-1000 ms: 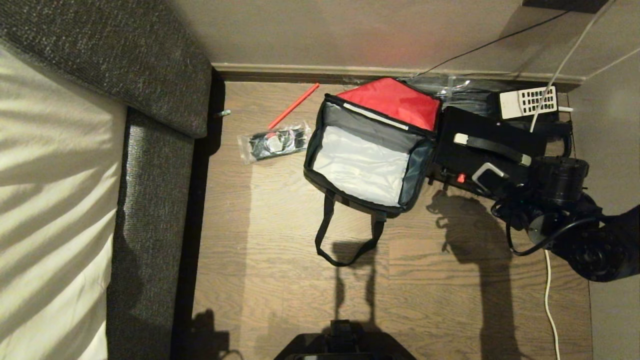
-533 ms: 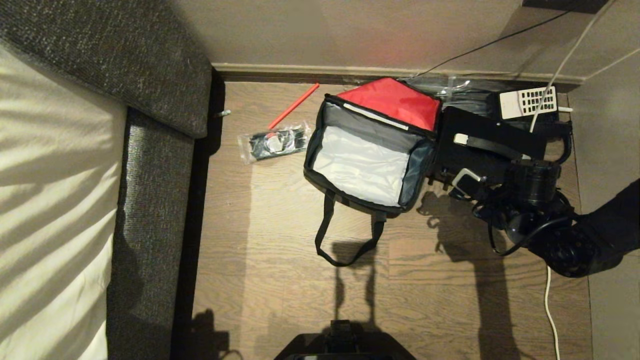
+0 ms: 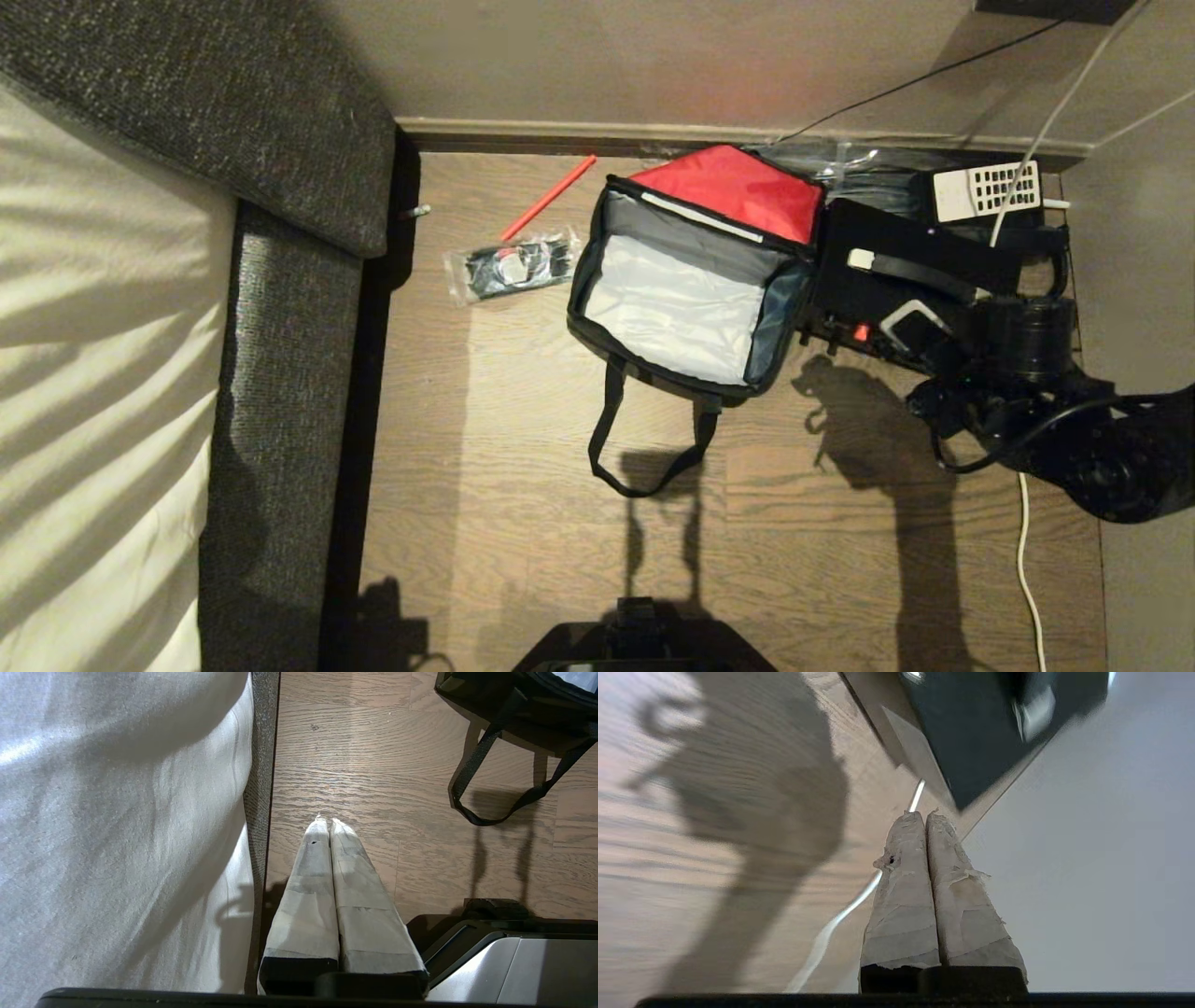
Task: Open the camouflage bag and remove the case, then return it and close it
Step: Grip the handle again
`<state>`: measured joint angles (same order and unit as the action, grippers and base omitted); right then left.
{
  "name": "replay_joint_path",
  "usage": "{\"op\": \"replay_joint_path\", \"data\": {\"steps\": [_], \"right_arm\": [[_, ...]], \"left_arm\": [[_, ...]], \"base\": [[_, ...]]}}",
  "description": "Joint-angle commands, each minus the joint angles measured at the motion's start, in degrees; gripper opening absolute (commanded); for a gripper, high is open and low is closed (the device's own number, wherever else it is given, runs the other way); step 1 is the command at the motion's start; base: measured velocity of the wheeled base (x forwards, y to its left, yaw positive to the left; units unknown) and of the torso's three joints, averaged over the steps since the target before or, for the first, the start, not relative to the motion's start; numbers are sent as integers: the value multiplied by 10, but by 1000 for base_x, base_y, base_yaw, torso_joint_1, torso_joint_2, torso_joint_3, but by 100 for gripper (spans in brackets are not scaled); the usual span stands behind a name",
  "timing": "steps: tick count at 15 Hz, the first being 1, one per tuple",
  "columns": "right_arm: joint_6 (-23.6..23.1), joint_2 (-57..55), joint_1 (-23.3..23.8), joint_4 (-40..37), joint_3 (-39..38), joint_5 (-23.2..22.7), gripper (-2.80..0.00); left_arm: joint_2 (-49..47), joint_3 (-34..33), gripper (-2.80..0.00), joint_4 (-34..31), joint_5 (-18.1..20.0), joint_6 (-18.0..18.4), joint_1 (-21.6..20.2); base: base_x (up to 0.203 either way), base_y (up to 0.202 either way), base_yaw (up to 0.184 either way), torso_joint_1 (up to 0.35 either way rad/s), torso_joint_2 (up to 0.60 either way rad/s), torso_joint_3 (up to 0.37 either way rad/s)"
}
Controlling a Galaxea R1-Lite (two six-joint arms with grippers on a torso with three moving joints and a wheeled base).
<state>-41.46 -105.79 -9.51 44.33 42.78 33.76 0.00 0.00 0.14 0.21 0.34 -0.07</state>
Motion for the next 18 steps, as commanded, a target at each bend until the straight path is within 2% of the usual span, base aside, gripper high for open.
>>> {"op": "replay_joint_path", "data": {"steps": [1,6,9,11,13,15,18], "right_arm": [[45,114,0,-84,-9,-2,-280],[149,451,2,-347,-70,-30,-280],[242,684,15,-482,-136,-96,-280],[309,822,36,-536,-220,-135,-280],[354,920,65,-553,-304,-195,-280],[375,976,86,-520,-385,-295,-280],[393,1051,96,-443,-425,-340,-280]], "left_arm": [[0,-1,-280,0,1,0,0],[0,-1,-280,0,1,0,0],[0,-1,-280,0,1,0,0],[0,-1,-280,0,1,0,0],[0,-1,-280,-1,1,0,0],[0,-1,-280,0,1,0,0],[0,-1,-280,0,1,1,0]], "base": [[0,0,0,0,0,0],[0,0,0,0,0,0],[0,0,0,0,0,0],[0,0,0,0,0,0],[0,0,0,0,0,0],[0,0,0,0,0,0],[0,0,0,0,0,0]]}}
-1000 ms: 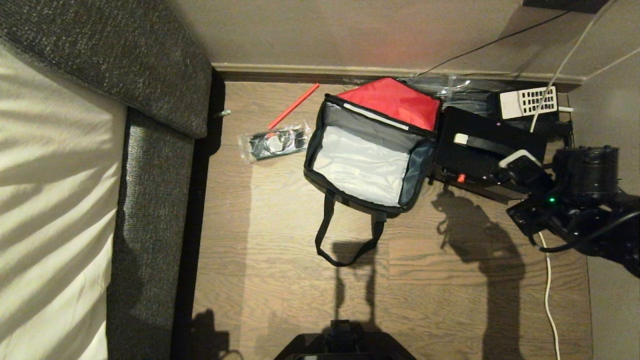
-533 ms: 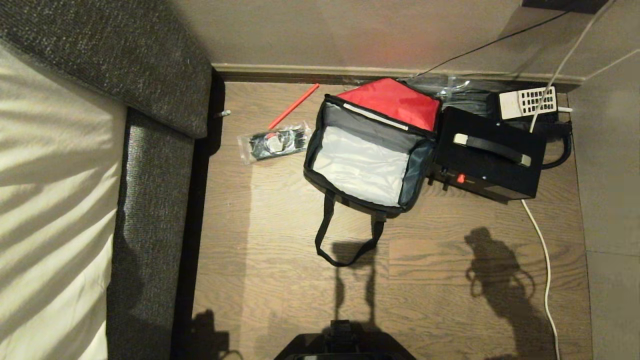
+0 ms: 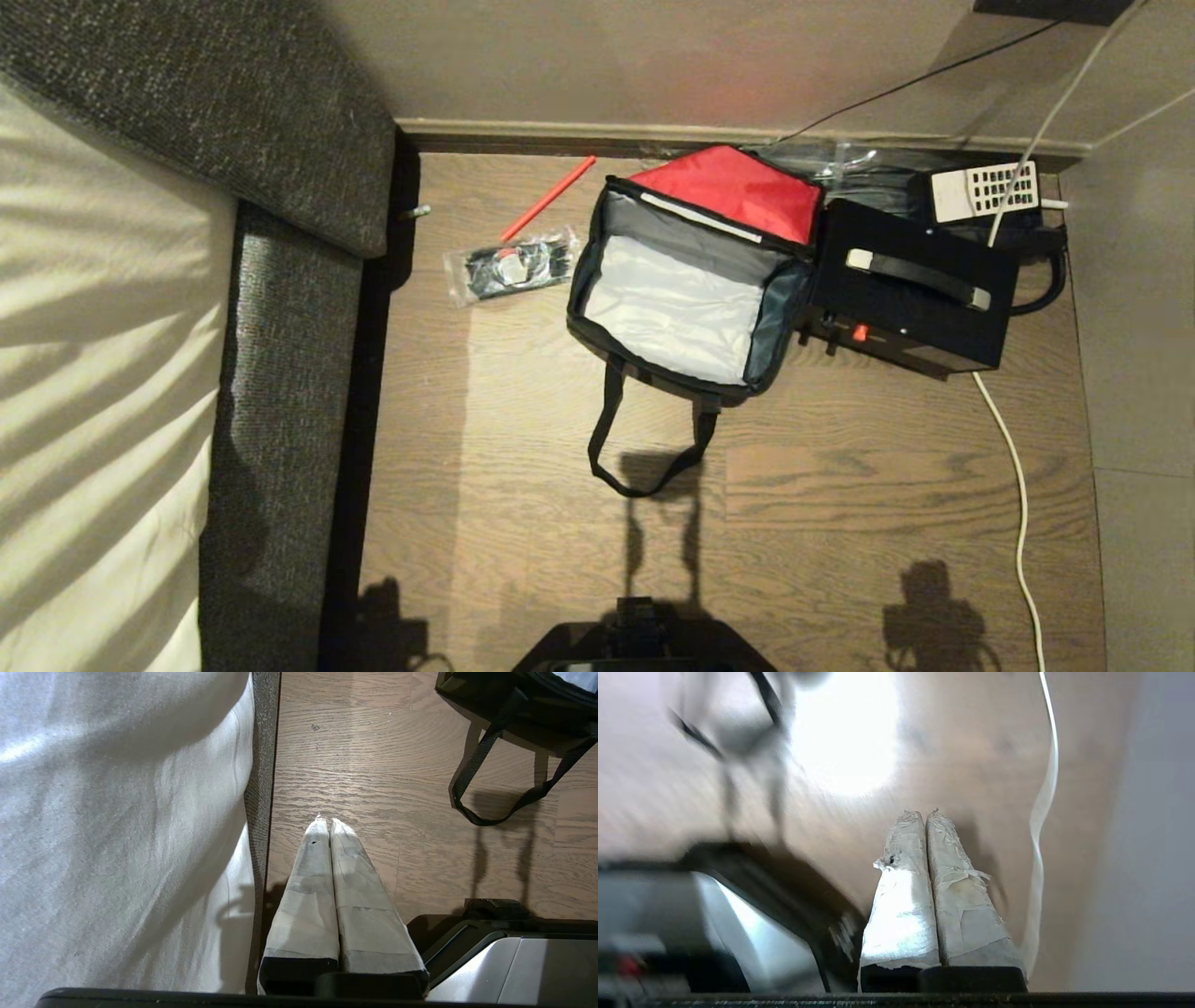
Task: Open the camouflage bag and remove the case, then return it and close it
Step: Grip the handle again
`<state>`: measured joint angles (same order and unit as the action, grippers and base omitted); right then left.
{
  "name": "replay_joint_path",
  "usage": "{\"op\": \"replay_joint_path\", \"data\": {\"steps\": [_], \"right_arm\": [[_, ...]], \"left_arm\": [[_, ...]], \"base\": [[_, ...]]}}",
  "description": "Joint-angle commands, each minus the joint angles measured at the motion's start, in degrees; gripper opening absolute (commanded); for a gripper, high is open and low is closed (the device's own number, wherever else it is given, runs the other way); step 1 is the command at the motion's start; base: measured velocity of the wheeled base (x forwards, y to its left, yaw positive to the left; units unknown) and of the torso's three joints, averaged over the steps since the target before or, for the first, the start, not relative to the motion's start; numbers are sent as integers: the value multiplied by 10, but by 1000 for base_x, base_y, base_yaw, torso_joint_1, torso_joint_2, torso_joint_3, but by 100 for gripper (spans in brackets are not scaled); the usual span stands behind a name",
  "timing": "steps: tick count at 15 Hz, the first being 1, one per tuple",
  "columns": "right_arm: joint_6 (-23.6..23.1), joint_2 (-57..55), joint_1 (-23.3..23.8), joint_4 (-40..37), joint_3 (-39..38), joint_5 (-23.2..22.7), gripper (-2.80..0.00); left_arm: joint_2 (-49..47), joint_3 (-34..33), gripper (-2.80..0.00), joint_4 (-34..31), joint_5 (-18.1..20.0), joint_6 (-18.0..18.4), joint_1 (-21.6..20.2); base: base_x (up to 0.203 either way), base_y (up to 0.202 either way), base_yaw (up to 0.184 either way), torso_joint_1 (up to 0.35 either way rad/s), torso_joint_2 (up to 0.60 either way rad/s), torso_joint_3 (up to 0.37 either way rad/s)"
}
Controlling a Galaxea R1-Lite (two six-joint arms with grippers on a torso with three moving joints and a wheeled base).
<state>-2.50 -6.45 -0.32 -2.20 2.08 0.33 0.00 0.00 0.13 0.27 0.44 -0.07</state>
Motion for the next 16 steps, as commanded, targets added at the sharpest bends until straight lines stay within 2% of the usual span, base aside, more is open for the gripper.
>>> {"op": "replay_joint_path", "data": {"steps": [1,16], "right_arm": [[22,57,5,27,-21,-6,-280],[23,64,5,24,-21,-6,-280]], "left_arm": [[0,-1,-280,0,0,0,0],[0,-1,-280,0,0,-2,0]], "base": [[0,0,0,0,0,0],[0,0,0,0,0,0]]}}
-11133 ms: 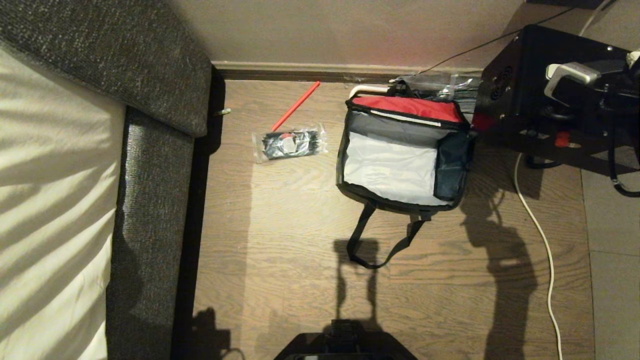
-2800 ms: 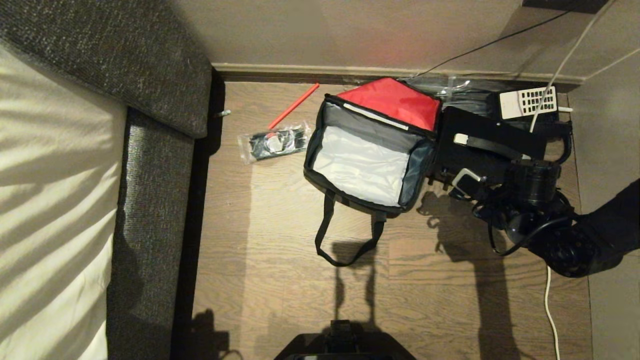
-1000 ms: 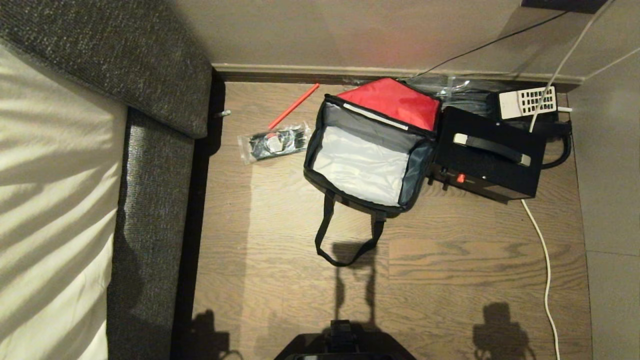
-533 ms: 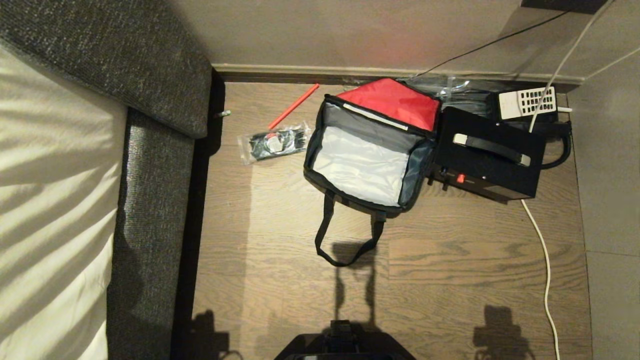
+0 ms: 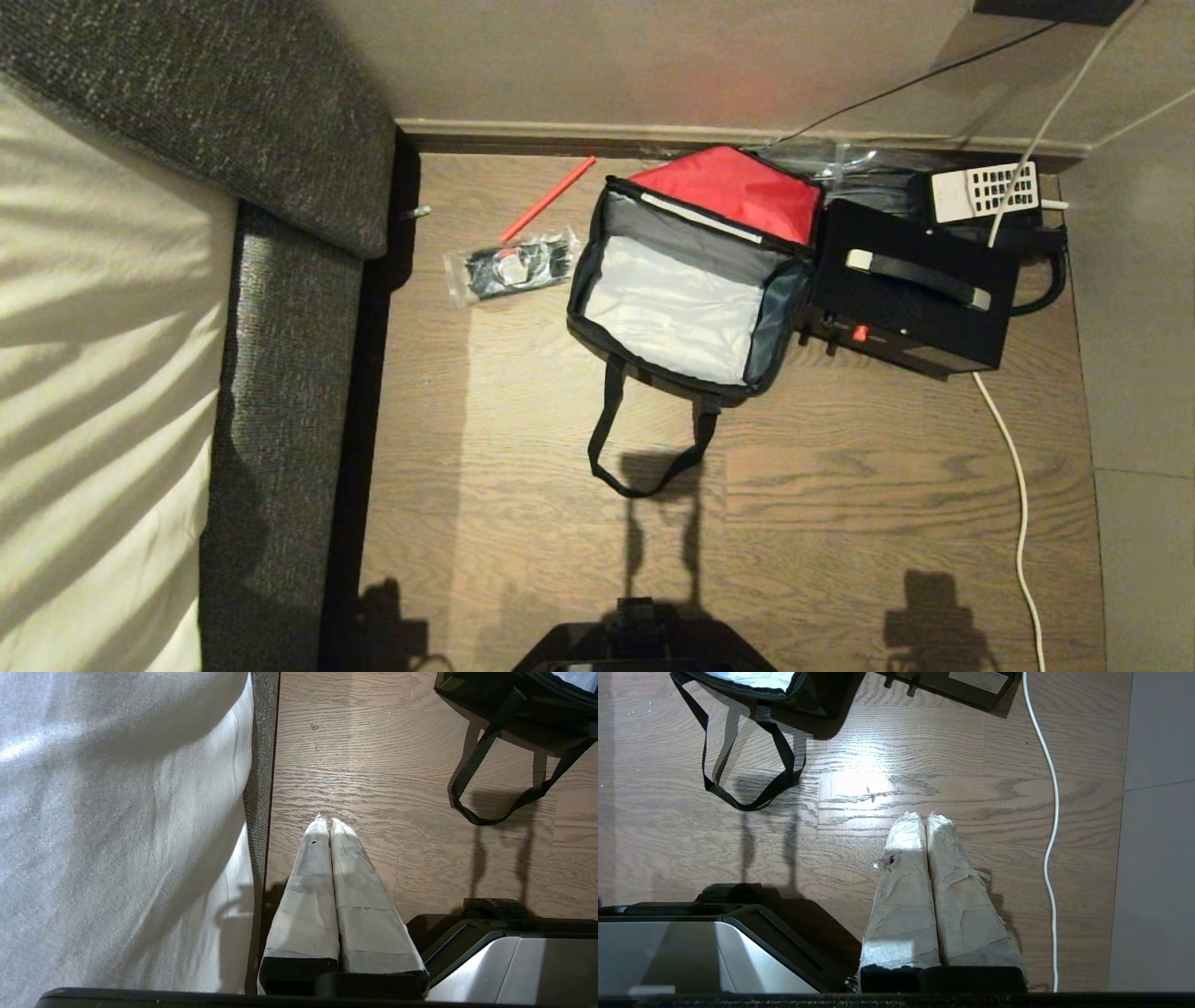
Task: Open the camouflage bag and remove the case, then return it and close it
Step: Grip the handle again
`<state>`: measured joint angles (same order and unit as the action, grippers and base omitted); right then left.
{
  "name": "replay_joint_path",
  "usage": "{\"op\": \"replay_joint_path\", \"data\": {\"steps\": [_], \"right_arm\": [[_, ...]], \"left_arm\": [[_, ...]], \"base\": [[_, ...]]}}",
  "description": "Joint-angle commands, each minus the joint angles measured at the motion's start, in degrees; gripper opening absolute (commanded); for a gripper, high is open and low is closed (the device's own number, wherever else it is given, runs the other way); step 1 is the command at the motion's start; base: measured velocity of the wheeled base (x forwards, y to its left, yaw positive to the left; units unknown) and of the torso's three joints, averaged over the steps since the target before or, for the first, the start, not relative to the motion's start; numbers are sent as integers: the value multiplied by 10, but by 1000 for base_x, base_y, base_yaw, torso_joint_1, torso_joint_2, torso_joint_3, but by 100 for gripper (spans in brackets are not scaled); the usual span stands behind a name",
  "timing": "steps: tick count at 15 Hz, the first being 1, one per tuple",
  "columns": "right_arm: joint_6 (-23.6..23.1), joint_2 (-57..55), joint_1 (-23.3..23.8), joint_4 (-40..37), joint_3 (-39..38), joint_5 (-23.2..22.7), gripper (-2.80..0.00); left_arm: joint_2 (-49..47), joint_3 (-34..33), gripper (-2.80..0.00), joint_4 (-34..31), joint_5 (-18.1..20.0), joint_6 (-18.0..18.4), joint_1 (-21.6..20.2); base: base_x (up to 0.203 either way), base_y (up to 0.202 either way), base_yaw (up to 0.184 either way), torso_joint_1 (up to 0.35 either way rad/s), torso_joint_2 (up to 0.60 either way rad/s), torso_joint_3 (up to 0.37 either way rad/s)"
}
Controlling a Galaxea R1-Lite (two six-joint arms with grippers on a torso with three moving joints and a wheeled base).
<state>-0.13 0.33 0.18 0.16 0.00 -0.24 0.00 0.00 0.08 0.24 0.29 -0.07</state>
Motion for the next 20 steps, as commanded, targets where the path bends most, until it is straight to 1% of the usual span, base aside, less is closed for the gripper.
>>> {"op": "replay_joint_path", "data": {"steps": [1,13,16,17,18,20], "right_arm": [[0,-3,0,0,0,0,-280],[-5,-3,0,2,0,-1,-280],[-15,-3,0,-26,16,-2,-280],[-14,-3,0,-49,44,-5,-280],[-12,-3,0,-102,100,-14,-280],[-6,-4,0,-240,241,-61,-280]], "left_arm": [[0,-1,-280,0,0,1,0],[0,-1,-280,0,0,1,0],[0,-1,-280,0,0,1,0],[0,-1,-280,0,0,1,0],[0,-1,-280,0,0,1,0],[0,-1,-280,0,0,1,0]], "base": [[0,0,0,0,0,0],[0,0,0,0,0,0],[0,0,0,0,0,0],[0,0,0,0,0,0],[0,0,0,0,0,0],[0,0,0,0,0,0]]}}
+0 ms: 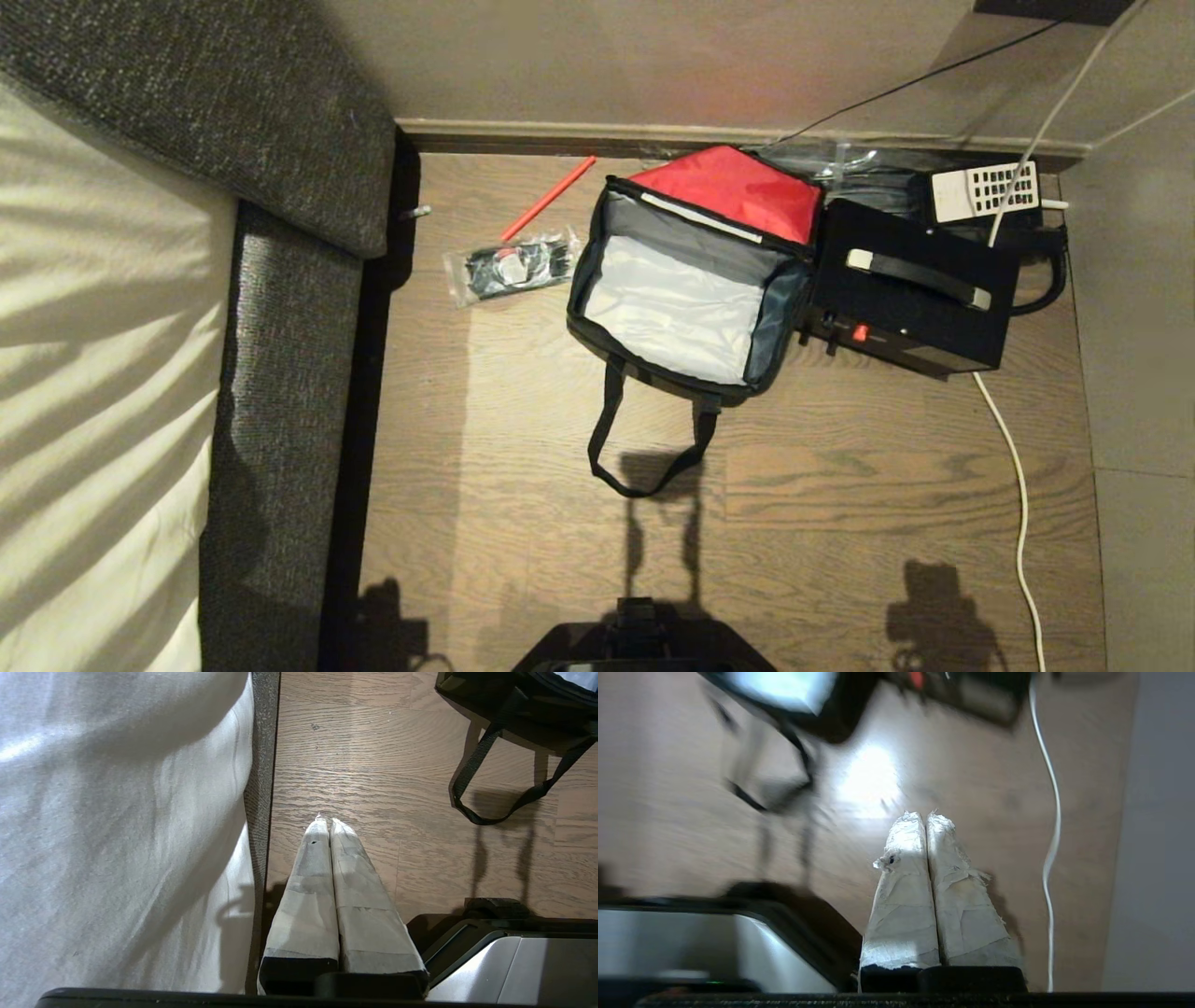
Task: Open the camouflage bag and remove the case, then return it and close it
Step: Grip the handle again
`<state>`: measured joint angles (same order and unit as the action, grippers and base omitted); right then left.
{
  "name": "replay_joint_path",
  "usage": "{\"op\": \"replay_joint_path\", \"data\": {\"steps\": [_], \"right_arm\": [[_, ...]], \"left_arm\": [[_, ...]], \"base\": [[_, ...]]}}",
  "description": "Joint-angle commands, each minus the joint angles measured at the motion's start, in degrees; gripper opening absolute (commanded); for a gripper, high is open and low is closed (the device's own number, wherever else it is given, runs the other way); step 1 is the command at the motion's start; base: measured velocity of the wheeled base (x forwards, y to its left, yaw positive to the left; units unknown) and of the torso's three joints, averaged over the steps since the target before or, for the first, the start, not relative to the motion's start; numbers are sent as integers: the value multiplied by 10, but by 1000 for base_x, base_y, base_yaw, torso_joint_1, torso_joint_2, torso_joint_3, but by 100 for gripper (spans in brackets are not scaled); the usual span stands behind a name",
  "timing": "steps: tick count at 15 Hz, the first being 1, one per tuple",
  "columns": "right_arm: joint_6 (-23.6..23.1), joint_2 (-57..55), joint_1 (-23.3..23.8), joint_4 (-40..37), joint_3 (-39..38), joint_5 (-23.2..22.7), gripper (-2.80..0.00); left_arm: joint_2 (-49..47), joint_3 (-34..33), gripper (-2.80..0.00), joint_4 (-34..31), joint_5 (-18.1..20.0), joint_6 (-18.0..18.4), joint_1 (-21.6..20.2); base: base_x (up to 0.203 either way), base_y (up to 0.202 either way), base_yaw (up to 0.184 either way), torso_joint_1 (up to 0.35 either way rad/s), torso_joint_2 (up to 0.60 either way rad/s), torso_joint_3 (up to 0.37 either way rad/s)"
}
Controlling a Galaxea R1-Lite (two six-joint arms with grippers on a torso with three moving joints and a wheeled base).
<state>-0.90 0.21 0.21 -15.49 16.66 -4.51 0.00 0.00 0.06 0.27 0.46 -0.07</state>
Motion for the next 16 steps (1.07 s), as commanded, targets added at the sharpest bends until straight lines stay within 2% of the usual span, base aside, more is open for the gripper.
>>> {"op": "replay_joint_path", "data": {"steps": [1,2,4,7,9,12,14,16], "right_arm": [[4,-3,0,-141,128,-55,-280],[8,-7,0,-176,160,-92,-280],[25,-67,1,-161,180,-106,-280],[35,-282,1,-125,230,-121,-280],[0,-445,-2,-110,263,-116,-280],[-80,-677,-5,-82,319,-104,-280],[-127,-809,-6,-22,348,-99,-280],[-166,-924,-6,72,369,-95,-280]], "left_arm": [[0,-1,-280,0,0,0,0],[0,-1,-280,0,0,0,0],[0,-1,-280,0,0,0,0],[0,-1,-280,0,0,0,0],[0,-1,-280,0,0,0,0],[0,-1,-280,0,0,0,0],[0,-1,-280,0,0,0,0],[0,-1,-280,0,0,0,0]], "base": [[0,0,0,0,0,0],[0,0,0,0,0,0],[0,0,0,0,0,0],[0,0,0,0,0,0],[0,0,0,0,0,0],[0,0,0,0,0,0],[0,0,0,0,0,0],[0,0,0,0,0,0]]}}
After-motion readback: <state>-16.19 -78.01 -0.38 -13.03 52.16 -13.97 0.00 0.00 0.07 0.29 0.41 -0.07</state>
